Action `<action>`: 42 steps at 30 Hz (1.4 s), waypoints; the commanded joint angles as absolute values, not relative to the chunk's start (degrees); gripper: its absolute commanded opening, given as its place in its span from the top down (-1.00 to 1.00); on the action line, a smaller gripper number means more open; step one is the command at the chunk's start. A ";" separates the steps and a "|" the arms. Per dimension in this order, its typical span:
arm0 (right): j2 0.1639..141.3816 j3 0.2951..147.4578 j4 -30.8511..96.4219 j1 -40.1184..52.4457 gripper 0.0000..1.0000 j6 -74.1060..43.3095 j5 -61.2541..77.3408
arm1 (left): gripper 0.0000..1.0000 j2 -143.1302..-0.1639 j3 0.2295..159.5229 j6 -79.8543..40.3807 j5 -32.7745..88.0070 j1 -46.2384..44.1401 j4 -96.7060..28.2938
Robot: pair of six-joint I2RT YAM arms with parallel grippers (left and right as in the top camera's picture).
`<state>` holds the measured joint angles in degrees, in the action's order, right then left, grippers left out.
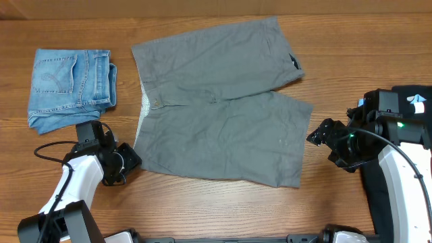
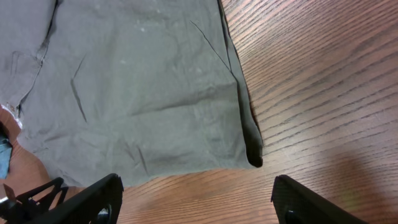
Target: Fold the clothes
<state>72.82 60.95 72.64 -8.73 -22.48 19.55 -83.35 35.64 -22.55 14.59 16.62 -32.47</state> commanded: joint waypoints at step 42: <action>72.82 25.45 41.30 -8.75 0.37 -40.75 25.41 | 0.92 -86.13 43.42 -16.23 17.43 16.58 -46.96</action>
